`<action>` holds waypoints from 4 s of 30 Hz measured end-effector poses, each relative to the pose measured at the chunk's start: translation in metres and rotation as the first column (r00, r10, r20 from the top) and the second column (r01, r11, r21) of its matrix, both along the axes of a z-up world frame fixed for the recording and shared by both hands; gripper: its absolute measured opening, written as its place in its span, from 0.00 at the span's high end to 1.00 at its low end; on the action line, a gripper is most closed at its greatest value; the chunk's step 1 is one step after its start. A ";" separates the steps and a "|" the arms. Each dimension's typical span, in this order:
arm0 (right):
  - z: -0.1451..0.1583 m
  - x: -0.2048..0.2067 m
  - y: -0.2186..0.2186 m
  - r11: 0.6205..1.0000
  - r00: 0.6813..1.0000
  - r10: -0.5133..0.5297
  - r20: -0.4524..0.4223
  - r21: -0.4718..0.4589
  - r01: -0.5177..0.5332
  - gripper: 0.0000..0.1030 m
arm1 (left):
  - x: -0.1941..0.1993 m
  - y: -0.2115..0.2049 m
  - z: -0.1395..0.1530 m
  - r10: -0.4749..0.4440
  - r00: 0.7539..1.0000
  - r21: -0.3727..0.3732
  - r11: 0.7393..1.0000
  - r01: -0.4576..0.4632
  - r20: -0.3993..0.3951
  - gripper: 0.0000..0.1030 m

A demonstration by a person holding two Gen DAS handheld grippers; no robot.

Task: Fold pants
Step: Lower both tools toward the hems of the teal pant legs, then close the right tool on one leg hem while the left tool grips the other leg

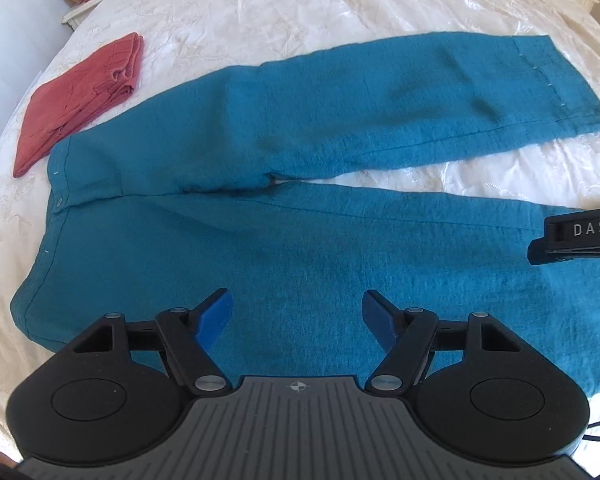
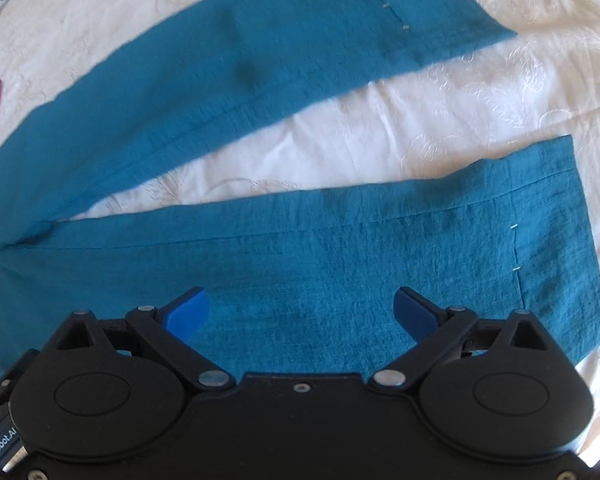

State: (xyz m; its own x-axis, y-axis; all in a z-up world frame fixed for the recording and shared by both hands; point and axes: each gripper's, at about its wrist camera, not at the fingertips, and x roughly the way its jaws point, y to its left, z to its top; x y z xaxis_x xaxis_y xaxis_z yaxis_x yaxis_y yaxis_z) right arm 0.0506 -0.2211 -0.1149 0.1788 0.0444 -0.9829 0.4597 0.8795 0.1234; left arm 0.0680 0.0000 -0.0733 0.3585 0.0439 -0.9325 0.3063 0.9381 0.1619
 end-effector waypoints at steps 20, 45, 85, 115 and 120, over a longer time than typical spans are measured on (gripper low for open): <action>-0.091 0.020 -0.006 0.999 0.998 0.050 -0.033 -0.005 -0.050 0.00 | 0.047 -0.013 -0.092 -0.016 0.996 0.075 0.997 0.023 -0.091 0.25; -0.010 -0.034 -0.002 0.992 0.949 0.095 0.302 -0.107 -0.065 0.05 | 0.052 0.004 -0.032 -0.006 1.000 0.002 1.000 0.006 0.024 0.31; -0.010 0.131 -0.080 0.994 0.964 -0.091 0.250 -0.038 0.104 0.84 | 0.251 0.002 -0.011 0.193 0.980 -0.192 0.964 -0.183 0.038 0.42; -0.019 0.112 -0.080 0.996 0.957 -0.092 0.277 0.008 0.094 0.84 | 0.269 -0.013 -0.066 0.271 0.938 -0.283 0.902 -0.327 -0.217 0.87; 0.002 0.089 -0.080 0.996 0.948 -0.080 0.307 -0.011 0.088 0.84 | 0.227 -0.013 -0.011 0.227 0.970 -0.313 0.918 -0.243 -0.088 0.91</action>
